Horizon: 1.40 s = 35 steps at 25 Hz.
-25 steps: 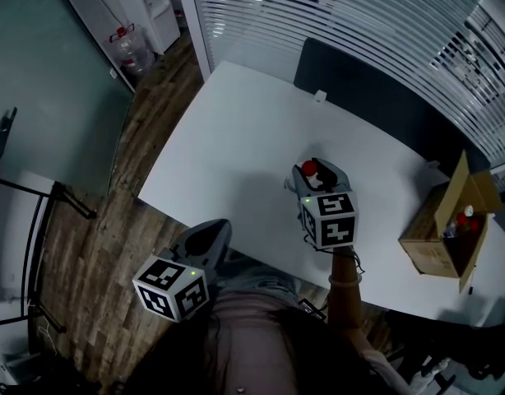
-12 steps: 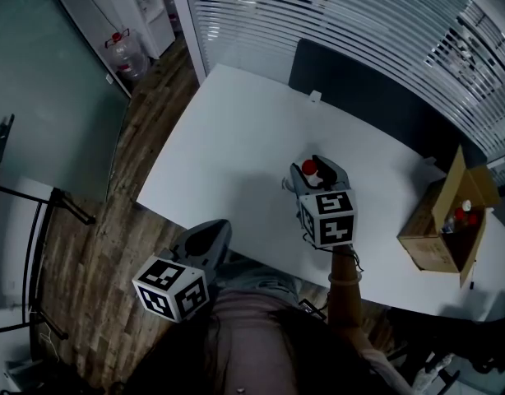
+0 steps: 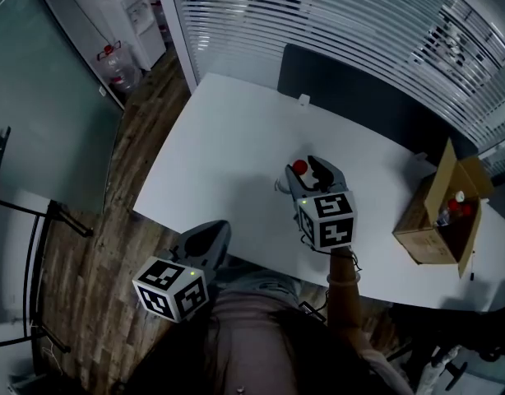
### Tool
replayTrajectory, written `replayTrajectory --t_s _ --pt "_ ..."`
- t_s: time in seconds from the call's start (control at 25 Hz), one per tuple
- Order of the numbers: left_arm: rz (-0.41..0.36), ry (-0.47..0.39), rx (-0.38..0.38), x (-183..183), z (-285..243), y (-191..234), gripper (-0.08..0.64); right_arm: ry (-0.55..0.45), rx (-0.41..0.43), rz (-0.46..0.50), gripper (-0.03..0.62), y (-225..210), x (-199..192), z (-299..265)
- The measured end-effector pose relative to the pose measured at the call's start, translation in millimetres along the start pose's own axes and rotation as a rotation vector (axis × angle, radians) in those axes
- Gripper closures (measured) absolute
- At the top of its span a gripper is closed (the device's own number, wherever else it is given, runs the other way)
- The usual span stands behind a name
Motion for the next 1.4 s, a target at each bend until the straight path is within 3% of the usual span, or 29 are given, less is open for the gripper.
replayTrajectory --t_s 0.76,1.4 --pt "-0.082 0.051 -0.179 -2 -18 -47 0.551 -0.073 -0.115 -0.073 0.407 -18 -1 74" --pt "-0.168 0.093 -0.271 -7 -32 -73 0.551 -0.085 -0.262 -0.139 0.521 -33 -23 125"
Point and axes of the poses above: the fingertips, and each gripper's own axes: z backward along the fingers, y to its left, x out of its top, the point moved 1 cm from there along z, backward along the fingers, and after that the axes turned 2 degrees about z, right-handed, at the moved point
